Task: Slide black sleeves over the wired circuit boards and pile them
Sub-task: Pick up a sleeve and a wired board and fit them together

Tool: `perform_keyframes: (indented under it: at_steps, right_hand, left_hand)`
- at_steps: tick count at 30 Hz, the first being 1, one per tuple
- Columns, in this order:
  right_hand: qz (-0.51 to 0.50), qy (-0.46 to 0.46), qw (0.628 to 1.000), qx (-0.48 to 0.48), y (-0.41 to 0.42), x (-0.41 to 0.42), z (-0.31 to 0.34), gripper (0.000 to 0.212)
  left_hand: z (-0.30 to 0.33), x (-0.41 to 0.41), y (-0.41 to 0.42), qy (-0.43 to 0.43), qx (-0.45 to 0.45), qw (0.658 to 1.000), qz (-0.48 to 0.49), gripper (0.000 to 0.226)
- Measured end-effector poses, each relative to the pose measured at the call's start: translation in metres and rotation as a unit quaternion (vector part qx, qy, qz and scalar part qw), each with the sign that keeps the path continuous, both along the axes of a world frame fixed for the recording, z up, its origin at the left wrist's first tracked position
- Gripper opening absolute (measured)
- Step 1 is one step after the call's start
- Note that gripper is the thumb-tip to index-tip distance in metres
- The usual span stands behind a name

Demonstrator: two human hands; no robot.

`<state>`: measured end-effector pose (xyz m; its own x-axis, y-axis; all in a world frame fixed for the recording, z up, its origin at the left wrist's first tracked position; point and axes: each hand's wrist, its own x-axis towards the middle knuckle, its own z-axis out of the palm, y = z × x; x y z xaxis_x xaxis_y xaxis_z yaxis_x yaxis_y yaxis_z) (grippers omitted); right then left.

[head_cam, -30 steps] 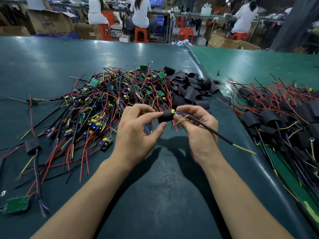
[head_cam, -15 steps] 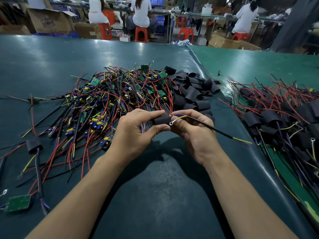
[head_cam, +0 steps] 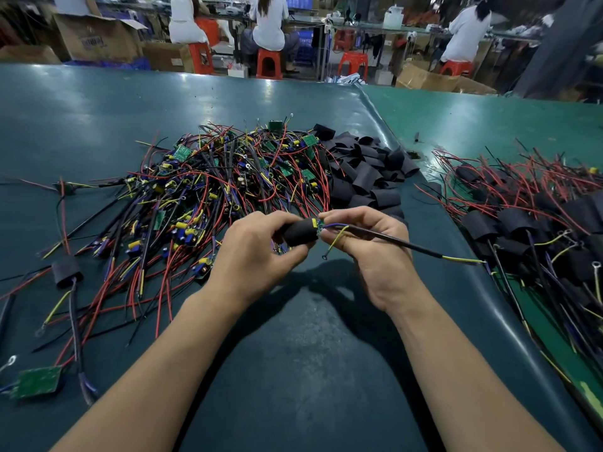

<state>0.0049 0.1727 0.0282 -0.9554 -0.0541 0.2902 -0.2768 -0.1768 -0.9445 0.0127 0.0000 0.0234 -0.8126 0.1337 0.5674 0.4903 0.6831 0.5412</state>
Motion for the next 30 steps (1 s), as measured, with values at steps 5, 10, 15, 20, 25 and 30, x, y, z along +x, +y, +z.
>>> perform_keyframes:
  at_steps: [5,10,15,20,25,30]
  right_hand:
    - [0.005,0.009,1.0,0.015,-0.005,0.004,-0.001,0.022]
    - [0.032,0.023,0.999,0.021,-0.015,0.008,-0.003,0.023]
    - [0.046,0.025,0.999,0.007,-0.016,0.01,-0.004,0.023]
    - [0.043,0.035,0.998,0.033,-0.017,0.013,-0.002,0.023]
    - [0.051,0.05,0.996,0.059,-0.02,0.02,0.001,0.029]
    - [0.022,0.081,0.992,0.098,-0.025,0.023,0.0,0.032]
  left_hand:
    - [-0.002,0.0,0.003,0.006,-0.079,0.996,0.046,0.022]
    - [-0.004,-0.003,0.0,-0.001,-0.125,0.986,0.112,0.021]
    - [0.001,0.002,0.004,0.029,-0.129,0.985,0.111,0.019]
    - [0.004,0.005,0.006,0.051,-0.13,0.984,0.113,0.02]
    - [0.002,0.004,0.001,0.02,-0.124,0.982,0.141,0.019]
    - [0.005,0.008,0.003,0.046,-0.1,0.982,0.152,0.015]
